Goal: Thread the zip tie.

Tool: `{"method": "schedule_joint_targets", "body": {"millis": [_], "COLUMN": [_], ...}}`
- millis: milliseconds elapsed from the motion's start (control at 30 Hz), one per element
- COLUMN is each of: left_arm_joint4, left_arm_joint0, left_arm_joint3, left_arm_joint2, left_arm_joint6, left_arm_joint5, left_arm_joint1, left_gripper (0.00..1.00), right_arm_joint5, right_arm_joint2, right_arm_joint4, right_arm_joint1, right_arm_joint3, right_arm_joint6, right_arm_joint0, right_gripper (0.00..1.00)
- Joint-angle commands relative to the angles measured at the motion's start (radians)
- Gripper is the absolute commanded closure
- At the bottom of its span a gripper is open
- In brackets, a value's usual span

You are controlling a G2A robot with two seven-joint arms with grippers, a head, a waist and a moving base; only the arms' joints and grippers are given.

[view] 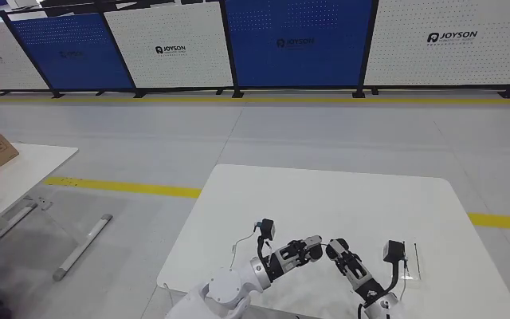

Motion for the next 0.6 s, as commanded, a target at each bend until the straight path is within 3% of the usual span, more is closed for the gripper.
{"method": "schedule_joint_targets", "body": {"millis": [0, 33, 500, 533, 567], "left_arm_joint4": [0.000, -0.001, 0.013, 0.014, 0.015], "left_arm_joint0": [0.000, 0.000, 0.000, 0.000, 0.001], "left_arm_joint3": [0.001, 0.002, 0.000, 0.000, -0.001], "left_arm_joint2": [0.001, 0.002, 0.008, 0.008, 0.008], "left_arm_joint6": [-0.001, -0.001, 0.004, 0.005, 0.008], "left_arm_joint5": [-0.001, -0.002, -0.006, -0.005, -0.005], "left_arm_joint1": [0.000, 0.000, 0.001, 0.001, 0.001], "left_gripper": [0.95, 1.00, 1.00, 1.00, 1.00], "right_arm_joint5": [0.000, 0.000, -0.001, -0.003, -0.004], "right_arm_joint2": [0.000, 0.000, -0.002, -0.001, 0.001], "right_arm_joint4": [0.000, 0.000, 0.001, 0.004, 0.011], "right_arm_joint1": [0.000, 0.000, -0.002, -0.002, -0.003], "right_arm_joint3": [0.000, 0.000, 0.001, 0.001, 0.002], "right_arm_joint6": [0.000, 0.000, -0.006, -0.007, -0.007], "right_arm_joint0": [0.000, 0.000, 0.002, 0.002, 0.001], "right_gripper": [1.00, 1.00, 1.00, 0.88, 0.63]}}
